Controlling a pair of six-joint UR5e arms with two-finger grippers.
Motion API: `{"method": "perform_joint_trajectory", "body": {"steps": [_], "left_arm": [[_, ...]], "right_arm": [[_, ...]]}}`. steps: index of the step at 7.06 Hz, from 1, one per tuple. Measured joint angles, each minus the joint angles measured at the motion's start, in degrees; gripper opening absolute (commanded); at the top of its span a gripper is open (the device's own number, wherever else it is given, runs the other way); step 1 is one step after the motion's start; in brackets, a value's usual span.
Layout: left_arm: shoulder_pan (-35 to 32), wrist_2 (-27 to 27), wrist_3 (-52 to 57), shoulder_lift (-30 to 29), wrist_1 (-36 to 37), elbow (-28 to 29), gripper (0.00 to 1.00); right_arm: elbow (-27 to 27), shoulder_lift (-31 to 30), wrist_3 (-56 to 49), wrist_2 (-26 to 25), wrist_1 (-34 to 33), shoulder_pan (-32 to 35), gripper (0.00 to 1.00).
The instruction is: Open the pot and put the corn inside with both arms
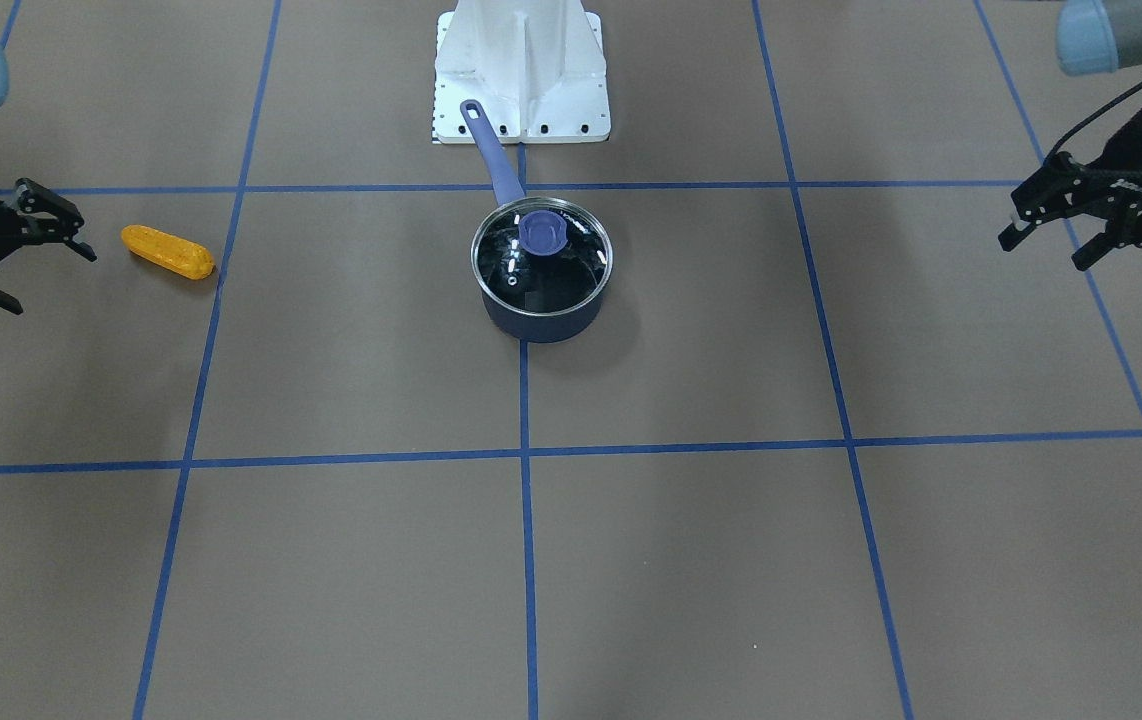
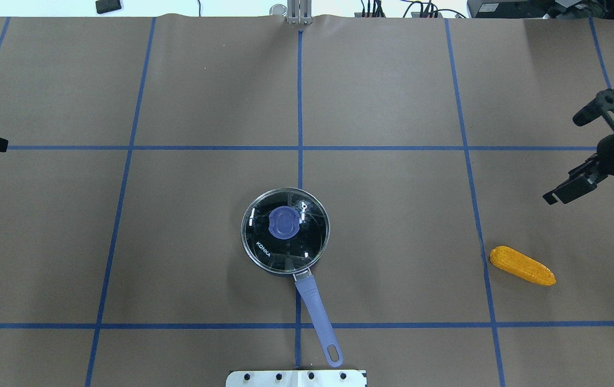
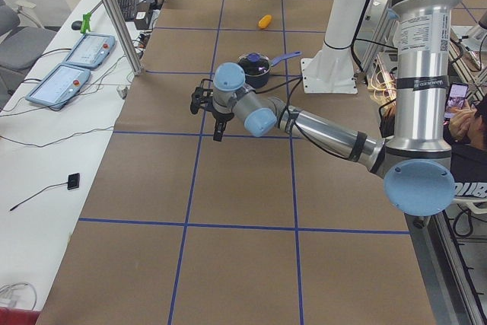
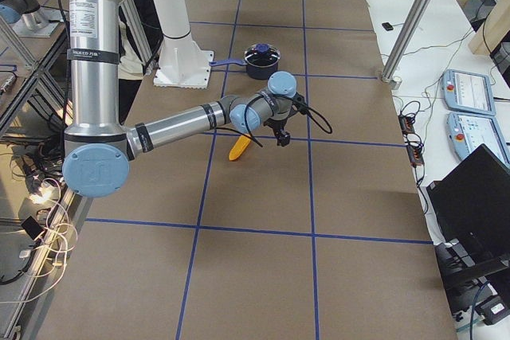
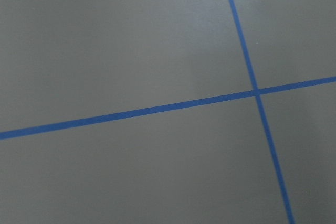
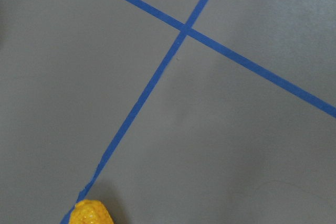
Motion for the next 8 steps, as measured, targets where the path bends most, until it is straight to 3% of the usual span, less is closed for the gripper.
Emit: {"method": "perform_joint_trajectory", "body": {"steps": [2, 8], "left_arm": [[5.51, 3.85, -4.20, -6.12, 13.11, -5.91, 1.00], [24.82, 16.77, -24.88, -25.34, 27.18, -6.12, 1.00]], "right_arm": [[2.08, -0.56, -0.04, -4.50, 0.06, -6.22, 1.00], [2.00, -1.75, -0.27, -11.80, 0.08, -16.03, 1.00]]}}
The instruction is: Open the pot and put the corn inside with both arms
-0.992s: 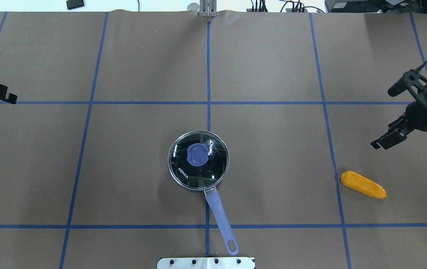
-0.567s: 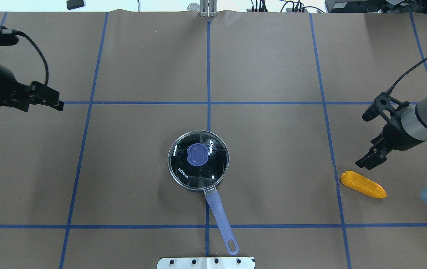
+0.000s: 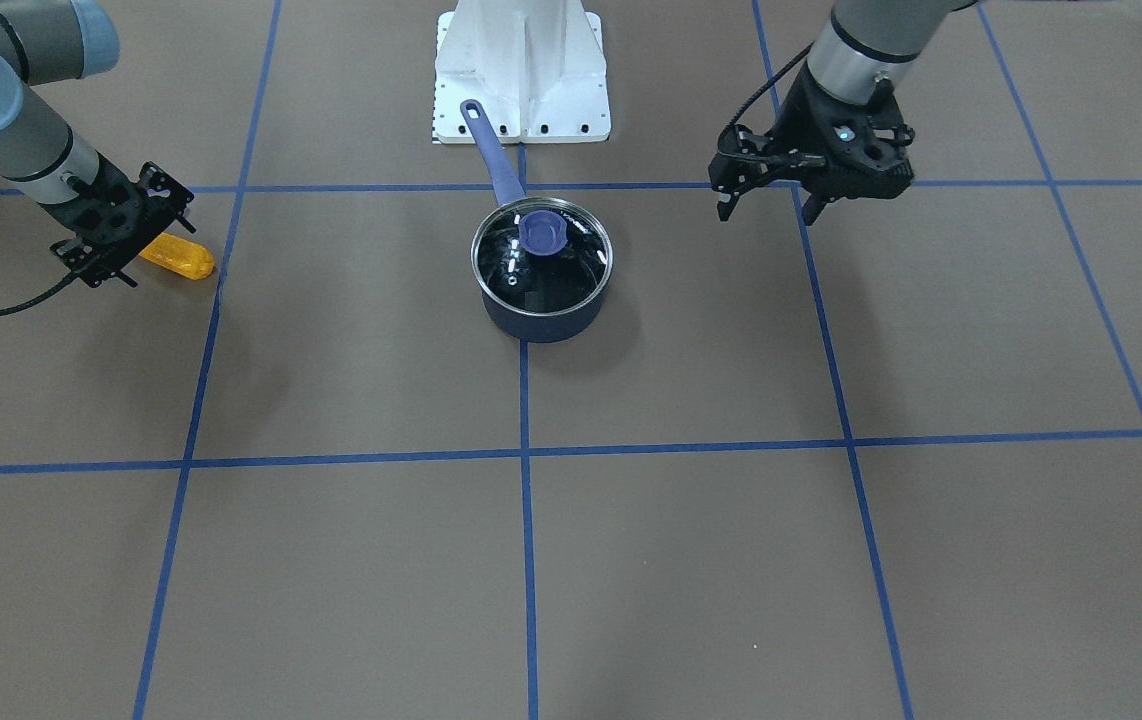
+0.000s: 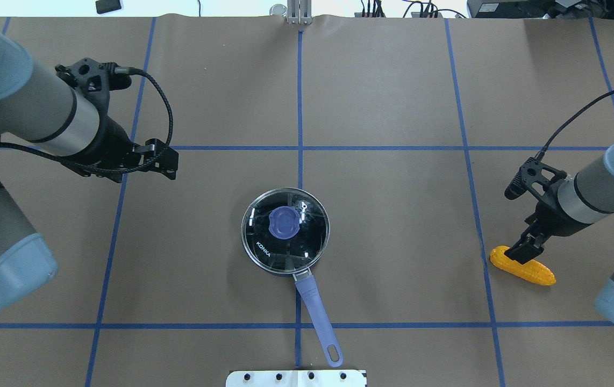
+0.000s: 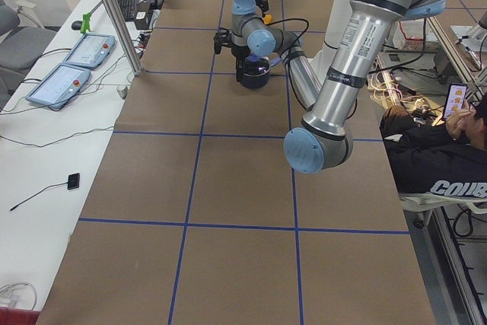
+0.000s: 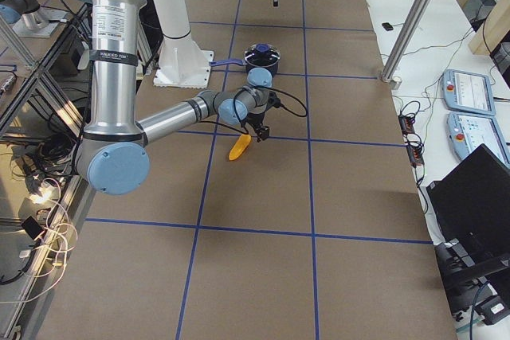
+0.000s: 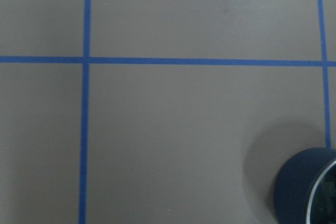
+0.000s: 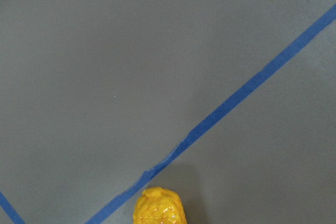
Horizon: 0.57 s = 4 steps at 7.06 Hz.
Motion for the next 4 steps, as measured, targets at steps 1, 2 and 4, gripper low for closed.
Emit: {"method": "perform_joint_trajectory", "body": {"steps": [1, 2, 4], "left_arm": [[2.83, 2.45, -3.45, -2.51, 0.46, 1.02, 1.00], [5.13, 4.16, -6.18, -4.88, 0.61, 2.48, 1.00], [8.18, 6.38, -9.64, -8.67, 0.67, 4.98, 1.00]], "right_arm": [[-0.39, -0.29, 0.00, -0.85, 0.06, -0.69, 1.00], [-0.92, -0.35, -0.13, -1.58, 0.20, -1.37, 1.00], [-1.91, -0.29, -0.24, -2.63, 0.70, -2.67, 1.00]]}}
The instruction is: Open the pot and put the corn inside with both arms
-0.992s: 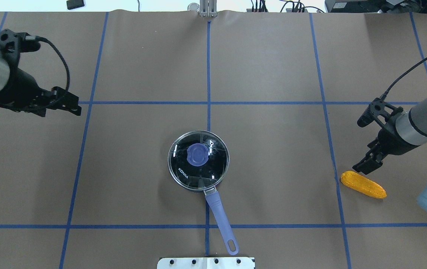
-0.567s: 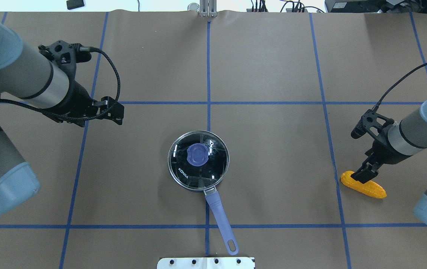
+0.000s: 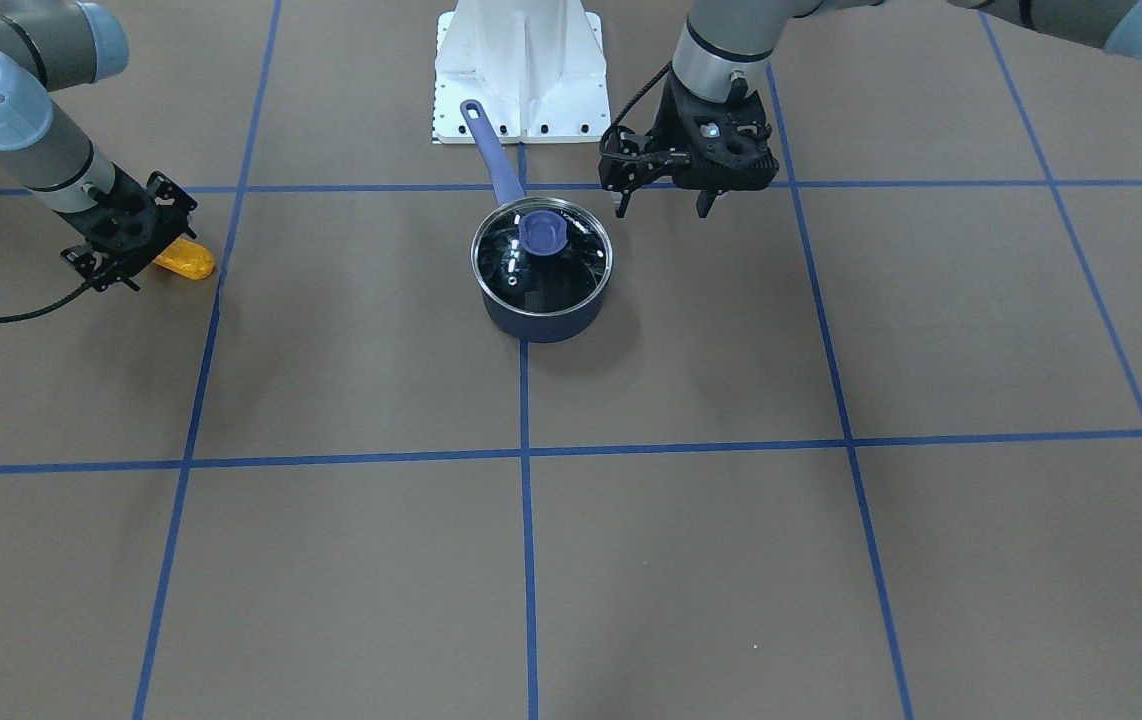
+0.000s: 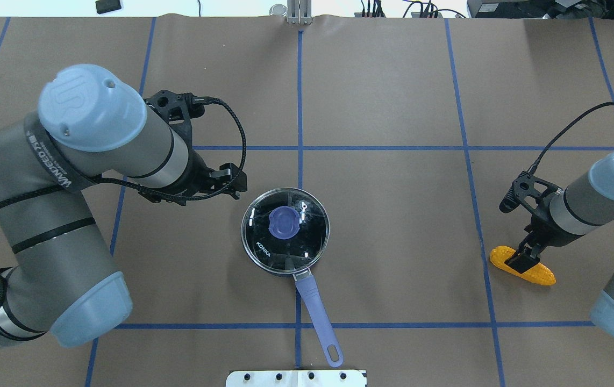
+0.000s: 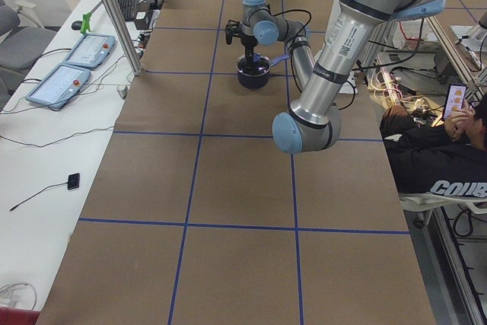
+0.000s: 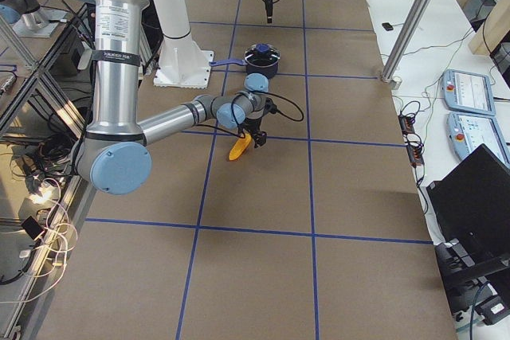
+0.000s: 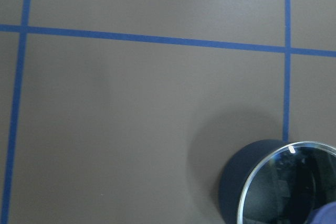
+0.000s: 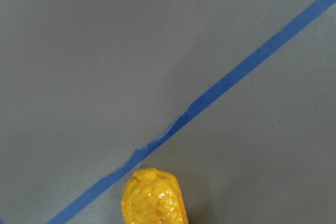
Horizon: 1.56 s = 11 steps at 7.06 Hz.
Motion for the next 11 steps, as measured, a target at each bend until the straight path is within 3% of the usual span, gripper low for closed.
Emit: {"method": "perform_joint_trajectory", "body": {"steps": [2, 3, 4, 6, 8, 11], "left_arm": [[0.98, 0.51, -1.24, -3.00, 0.00, 2.73, 1.00], [1.17, 0.57, -1.38, -4.11, 0.01, 3.88, 1.00], [1.35, 0.59, -1.47, -5.37, 0.01, 5.20, 1.00], [1.49, 0.59, -1.61, -7.32, -0.01, 7.41, 1.00], [1.51, 0.58, -1.59, -7.84, -0.06, 7.83, 1.00], [1.61, 0.51, -2.04, -8.61, -0.02, 7.91, 1.00]], "right_arm": [[-0.61, 0.14, 0.26, -0.41, 0.14, -1.14, 0.97], [-0.68, 0.10, 0.38, -0.50, 0.16, -1.60, 0.80], [-0.72, -0.01, 0.46, -0.53, 0.16, -1.99, 0.56], [-0.85, -0.17, 0.19, -0.52, 0.19, -2.38, 0.41], [-0.97, -0.20, 0.03, -0.41, 0.27, -2.43, 0.33], [-1.07, 0.30, 0.07, -0.07, 0.24, -2.49, 0.33]]}}
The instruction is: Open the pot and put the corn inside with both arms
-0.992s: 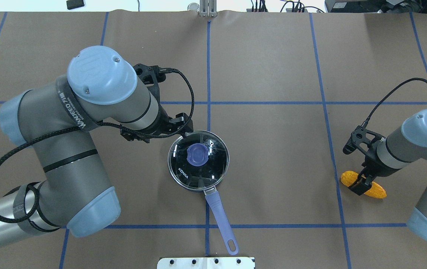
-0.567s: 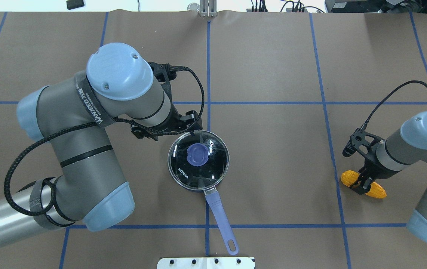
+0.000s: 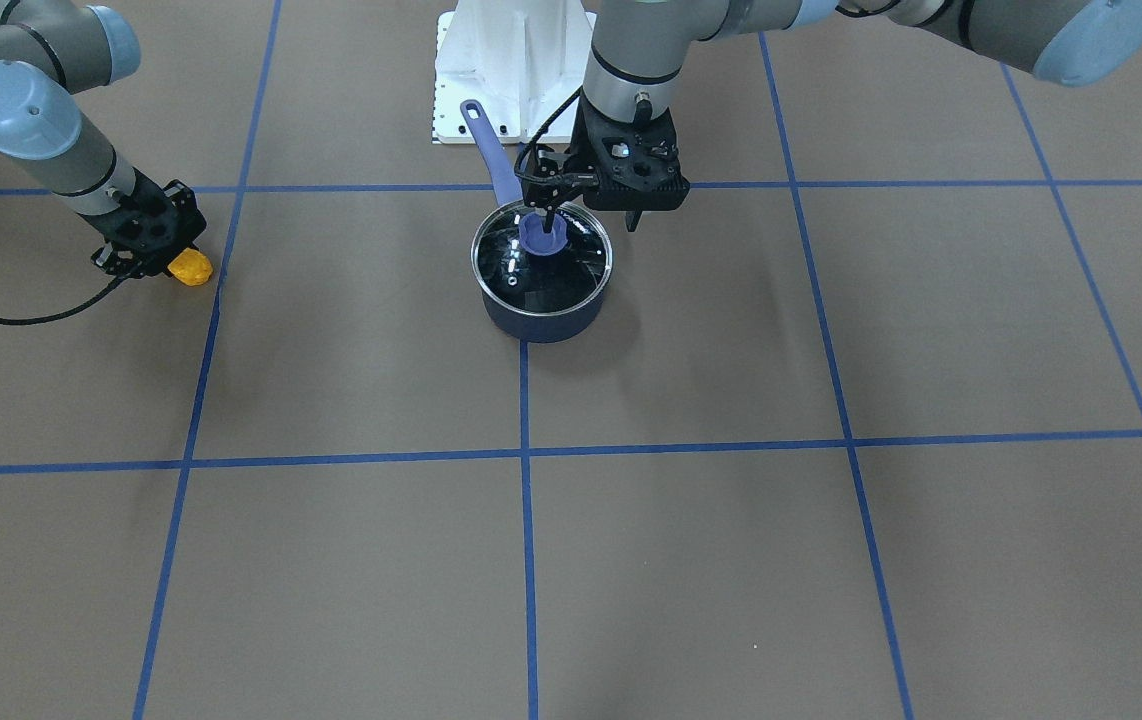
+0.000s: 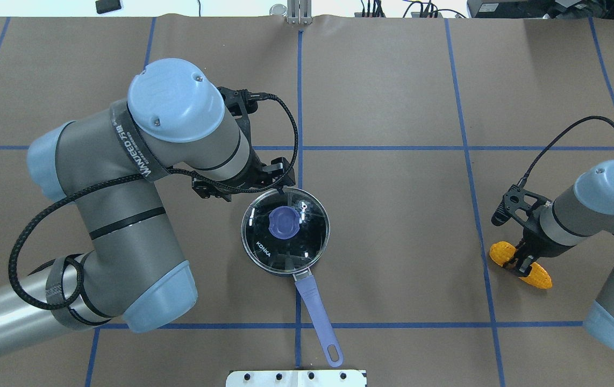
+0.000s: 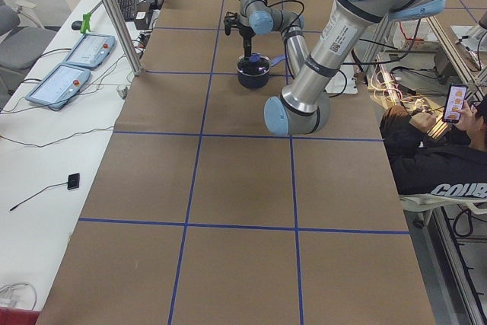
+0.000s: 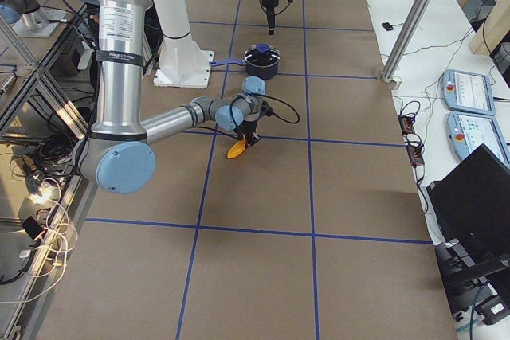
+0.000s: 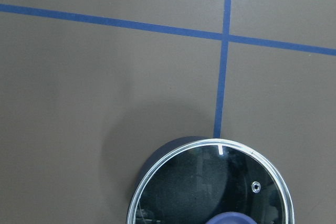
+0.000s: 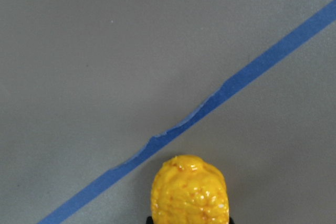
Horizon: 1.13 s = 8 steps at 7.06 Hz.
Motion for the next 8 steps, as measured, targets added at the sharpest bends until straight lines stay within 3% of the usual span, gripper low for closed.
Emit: {"method": "perform_joint_trajectory", "body": {"steps": [8], "left_arm": [[5.38, 2.77, -0.21, -3.00, -3.45, 8.43, 0.99]], "right_arm": [[-0.64, 6.74, -0.52, 3.88, -5.44, 4.66, 0.35]]}}
